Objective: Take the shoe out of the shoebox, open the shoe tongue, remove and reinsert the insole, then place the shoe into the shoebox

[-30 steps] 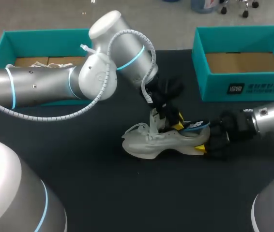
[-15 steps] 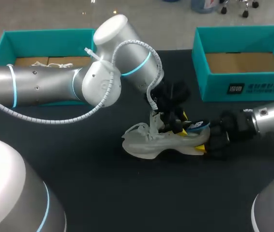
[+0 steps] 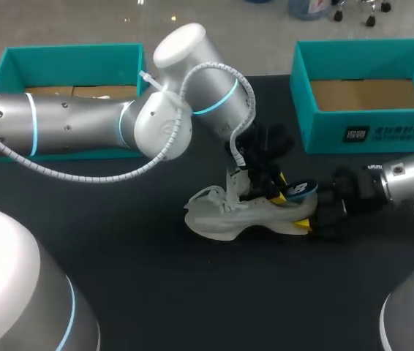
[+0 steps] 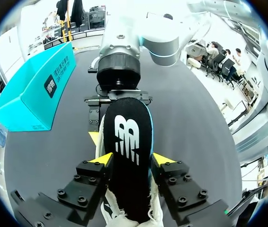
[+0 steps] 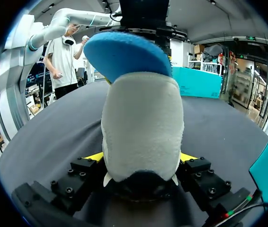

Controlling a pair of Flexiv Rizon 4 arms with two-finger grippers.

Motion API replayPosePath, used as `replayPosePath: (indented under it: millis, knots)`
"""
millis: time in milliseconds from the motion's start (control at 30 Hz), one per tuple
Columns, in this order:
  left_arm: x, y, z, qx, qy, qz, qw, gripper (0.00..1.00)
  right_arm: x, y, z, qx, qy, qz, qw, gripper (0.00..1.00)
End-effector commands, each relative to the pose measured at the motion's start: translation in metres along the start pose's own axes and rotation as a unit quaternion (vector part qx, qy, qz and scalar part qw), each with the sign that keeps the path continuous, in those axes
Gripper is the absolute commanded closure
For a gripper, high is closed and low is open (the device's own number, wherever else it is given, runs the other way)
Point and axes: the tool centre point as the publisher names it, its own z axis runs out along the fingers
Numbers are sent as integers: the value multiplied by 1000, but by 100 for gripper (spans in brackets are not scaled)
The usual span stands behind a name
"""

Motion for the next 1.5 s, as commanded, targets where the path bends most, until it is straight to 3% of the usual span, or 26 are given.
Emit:
replayPosePath:
  millis: [33,400,633,967,1200,1500]
  knots:
    - [0,0,1,-1,3,1,1000,44,-1,-3,4,1,0,0,1000,100]
    - [-3,-1,9,-9,1,1,1000,46,-1,-3,4,1,0,0,1000,100]
    - [-5,-3,10,-25,-15,0,1000,55,-1,-3,4,1,0,0,1000,100]
    - [3,-2,2,-25,-25,4,999,100,-1,-3,4,1,0,0,1000,100]
    - [7,1,-5,-18,-34,0,999,100,-1,-3,4,1,0,0,1000,100]
    - [13,-13,-20,24,-21,21,999,100,-1,-3,4,1,0,0,1000,100]
